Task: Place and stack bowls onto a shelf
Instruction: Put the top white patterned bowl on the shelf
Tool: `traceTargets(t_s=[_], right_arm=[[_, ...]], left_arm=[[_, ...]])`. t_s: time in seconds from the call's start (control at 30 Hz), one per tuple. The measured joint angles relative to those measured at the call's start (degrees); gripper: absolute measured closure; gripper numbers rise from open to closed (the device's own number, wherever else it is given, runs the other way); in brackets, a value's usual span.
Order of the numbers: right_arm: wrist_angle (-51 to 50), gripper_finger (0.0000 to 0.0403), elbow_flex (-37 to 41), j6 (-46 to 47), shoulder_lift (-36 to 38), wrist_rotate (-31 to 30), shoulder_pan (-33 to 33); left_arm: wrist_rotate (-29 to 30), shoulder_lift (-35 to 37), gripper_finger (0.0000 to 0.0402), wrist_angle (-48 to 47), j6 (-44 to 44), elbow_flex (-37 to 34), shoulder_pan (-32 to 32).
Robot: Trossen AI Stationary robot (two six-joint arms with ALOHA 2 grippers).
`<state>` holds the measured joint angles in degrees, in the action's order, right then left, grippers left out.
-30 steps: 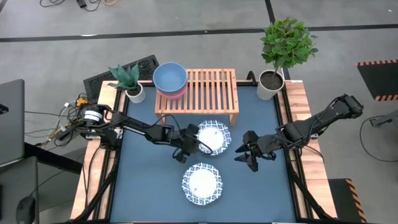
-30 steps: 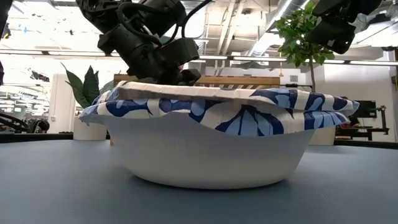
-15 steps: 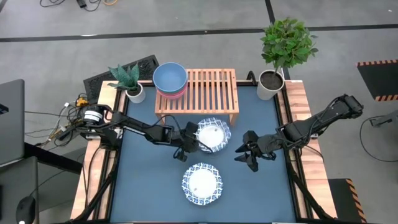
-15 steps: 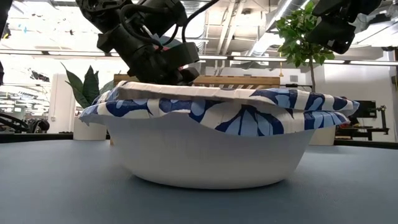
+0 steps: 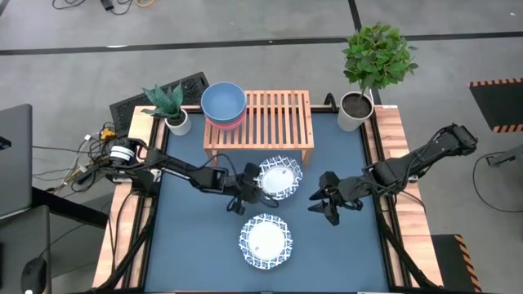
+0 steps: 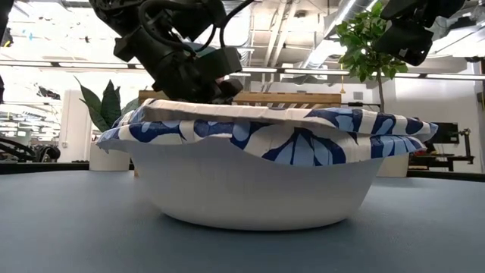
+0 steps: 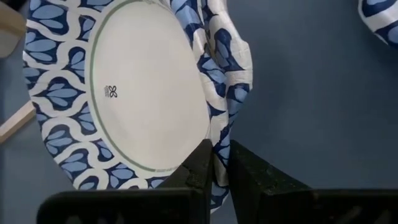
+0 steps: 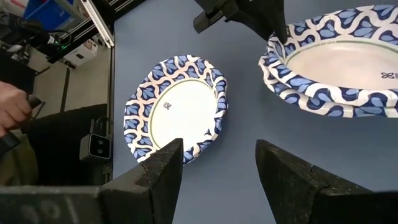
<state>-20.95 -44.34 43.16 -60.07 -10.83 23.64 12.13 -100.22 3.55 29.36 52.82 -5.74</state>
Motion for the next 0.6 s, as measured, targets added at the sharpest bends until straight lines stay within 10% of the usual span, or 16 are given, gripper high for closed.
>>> traceTargets(t_s=[0.6], right_arm=[[-0.02,0.0177,0.00,-0.02,0.00,0.02,0.00]], left_arm=[[10.42,0.09,0.0377,2.17,0.03,0.04,-4.18]])
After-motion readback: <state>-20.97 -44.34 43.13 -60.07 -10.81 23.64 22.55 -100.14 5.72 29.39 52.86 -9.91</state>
